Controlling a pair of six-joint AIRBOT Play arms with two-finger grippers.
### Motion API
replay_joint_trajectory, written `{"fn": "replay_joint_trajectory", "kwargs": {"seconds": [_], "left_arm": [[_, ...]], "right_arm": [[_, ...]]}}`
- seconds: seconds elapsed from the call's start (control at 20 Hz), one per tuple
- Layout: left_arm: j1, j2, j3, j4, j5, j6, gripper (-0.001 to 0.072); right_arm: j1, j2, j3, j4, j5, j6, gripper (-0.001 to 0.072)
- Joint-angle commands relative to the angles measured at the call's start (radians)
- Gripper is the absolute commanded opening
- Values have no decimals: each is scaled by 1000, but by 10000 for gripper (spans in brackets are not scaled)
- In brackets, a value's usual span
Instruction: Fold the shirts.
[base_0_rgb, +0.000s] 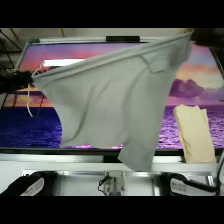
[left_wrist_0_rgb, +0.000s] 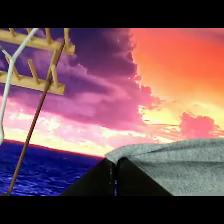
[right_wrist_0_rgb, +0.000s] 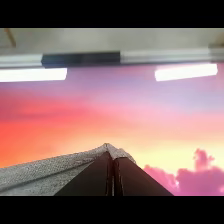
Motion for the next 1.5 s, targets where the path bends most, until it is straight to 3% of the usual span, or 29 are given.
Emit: {"fn": "replay_joint_trajectory", "kwargs": {"seconds": [0.0, 0.15, 0.4, 0.45, 0.5, 0.55, 0.6, 0.75, 0.85, 0.9, 0.95, 1.0, 1.15, 1.45], "left_arm": [[14, -216, -25, 9, 135, -14, 31], [16, -346, -25, 8, 185, -16, 32], [14, -477, -25, -120, 185, -16, 35], [14, -484, -24, -145, 185, -16, 79], [14, -484, -15, -152, 159, -12, 317], [20, -484, 16, -144, 80, 10, 646], [35, -484, 61, -129, -26, 54, 715], [133, -478, 188, -86, -387, 219, 715], [215, -450, 137, -108, -506, 240, 712], [253, -425, 66, -155, -504, 254, 701], [286, -397, -24, -211, -475, 275, 606], [315, -366, -130, -270, -422, 295, 591], [347, -320, -348, -385, -273, 364, 598], [314, -323, -446, -499, -126, 398, 596]], "right_arm": [[-1, -237, 2, 151, -39, 47, 78], [6, -370, 2, 284, -29, 49, 78], [82, -466, 2, 256, 34, 49, 78], [93, -463, 2, 260, 34, 49, 88], [93, -454, 2, 277, 39, 49, 188], [87, -435, 8, 298, 64, 49, 444], [70, -402, 9, 298, 102, 48, 514], [-12, -288, 9, 144, 333, 52, 514], [-71, -246, 4, -16, 583, 77, 514], [-98, -232, -17, -61, 682, 74, 514], [-122, -218, -48, -72, 737, 74, 514], [-143, -204, -83, -63, 764, 75, 514], [-162, -171, -171, -26, 766, 76, 514], [-132, -170, -184, -15, 740, 76, 514]]}}
